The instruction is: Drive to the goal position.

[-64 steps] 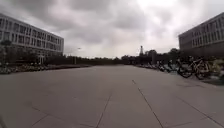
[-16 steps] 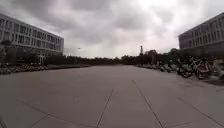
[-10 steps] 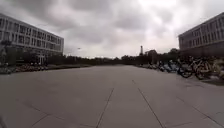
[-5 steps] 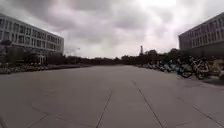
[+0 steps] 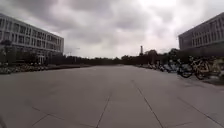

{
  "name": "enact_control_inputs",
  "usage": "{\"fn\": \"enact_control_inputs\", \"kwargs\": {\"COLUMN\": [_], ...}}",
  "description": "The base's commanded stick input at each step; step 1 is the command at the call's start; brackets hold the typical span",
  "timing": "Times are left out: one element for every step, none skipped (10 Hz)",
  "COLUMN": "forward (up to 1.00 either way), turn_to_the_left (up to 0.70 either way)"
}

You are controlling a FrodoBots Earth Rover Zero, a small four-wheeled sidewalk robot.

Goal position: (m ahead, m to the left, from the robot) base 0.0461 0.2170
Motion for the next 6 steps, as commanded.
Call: {"fn": "enact_control_inputs", "kwargs": {"forward": [0.05,0.05,0.05,0.05,0.05,0.05], "turn_to_the_left": [0.00,0.00,0.00,0.00,0.00,0.00]}}
